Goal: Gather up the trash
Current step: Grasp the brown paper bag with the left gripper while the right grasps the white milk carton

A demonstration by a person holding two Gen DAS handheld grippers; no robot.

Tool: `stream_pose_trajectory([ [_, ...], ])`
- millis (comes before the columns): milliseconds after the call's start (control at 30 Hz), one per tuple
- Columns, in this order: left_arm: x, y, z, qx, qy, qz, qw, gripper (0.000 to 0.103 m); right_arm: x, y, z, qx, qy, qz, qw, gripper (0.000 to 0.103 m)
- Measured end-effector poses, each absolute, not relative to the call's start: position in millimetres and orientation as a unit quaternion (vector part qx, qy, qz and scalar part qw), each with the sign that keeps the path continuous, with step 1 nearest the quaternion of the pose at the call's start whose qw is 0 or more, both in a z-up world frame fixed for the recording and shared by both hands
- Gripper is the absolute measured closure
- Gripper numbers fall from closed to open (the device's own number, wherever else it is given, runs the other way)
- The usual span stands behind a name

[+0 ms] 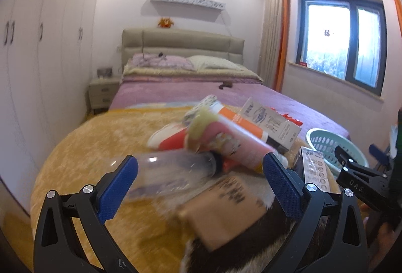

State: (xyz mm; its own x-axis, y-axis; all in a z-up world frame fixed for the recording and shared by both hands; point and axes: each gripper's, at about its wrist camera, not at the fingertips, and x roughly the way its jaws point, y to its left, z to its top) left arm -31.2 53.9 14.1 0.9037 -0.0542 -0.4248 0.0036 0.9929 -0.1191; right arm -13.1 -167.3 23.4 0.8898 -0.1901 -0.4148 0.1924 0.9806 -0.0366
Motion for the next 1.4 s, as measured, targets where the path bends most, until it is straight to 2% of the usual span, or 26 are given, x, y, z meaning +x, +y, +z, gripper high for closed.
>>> stream_pose_trajectory([
  [67, -35, 66, 13, -0.075, 0.237, -0.026, 0.968, 0.007, -18, -168, 22, 0.022, 0.235, -0.078, 0.969, 0.01],
  [167, -36, 69, 10, -0.077, 0.266, -0.062, 0.959, 0.007, -25, -159, 21, 0.027, 0.229, -0.051, 0.972, 0.036],
  [200, -34, 66, 9, -0.067, 0.275, -0.067, 0.957, 0.007, -26, -155, 21, 0.023, 0.237, -0.044, 0.97, 0.04],
  [333, -20, 63, -3, -0.039, 0.311, -0.092, 0.945, 0.007, -23, -150, 22, 0.04, 0.283, -0.029, 0.958, 0.038],
  [400, -7, 62, -12, -0.041, 0.334, -0.115, 0.935, 0.007, -19, -152, 19, 0.059, 0.313, -0.031, 0.947, 0.02],
  [633, 31, 47, -41, -0.042, 0.403, -0.173, 0.898, 0.013, -1, -153, 7, 0.108, 0.375, -0.012, 0.921, 0.017],
  [933, 31, 34, -44, -0.011, 0.415, -0.177, 0.892, 0.016, 34, -128, -2, 0.087, 0.43, -0.019, 0.898, 0.014],
  [1033, 28, 30, -45, -0.001, 0.413, -0.172, 0.895, 0.022, 43, -124, -7, 0.074, 0.442, -0.025, 0.893, 0.016],
  [1067, 26, 30, -45, 0.007, 0.412, -0.162, 0.897, 0.028, 45, -123, -8, 0.067, 0.446, -0.023, 0.892, 0.027],
  [1100, 25, 30, -45, 0.013, 0.41, -0.155, 0.899, 0.039, 45, -122, -9, 0.061, 0.449, -0.021, 0.891, 0.033],
  [1167, 23, 33, -43, 0.009, 0.407, -0.151, 0.901, 0.055, 42, -124, -9, 0.056, 0.446, -0.01, 0.893, 0.037],
  [1200, 23, 35, -42, -0.003, 0.407, -0.157, 0.9, 0.059, 41, -124, -8, 0.054, 0.444, -0.005, 0.894, 0.04],
  [1400, 13, 30, -39, -0.023, 0.395, -0.168, 0.903, 0.073, 30, -142, -3, 0.061, 0.425, 0.026, 0.903, 0.046],
])
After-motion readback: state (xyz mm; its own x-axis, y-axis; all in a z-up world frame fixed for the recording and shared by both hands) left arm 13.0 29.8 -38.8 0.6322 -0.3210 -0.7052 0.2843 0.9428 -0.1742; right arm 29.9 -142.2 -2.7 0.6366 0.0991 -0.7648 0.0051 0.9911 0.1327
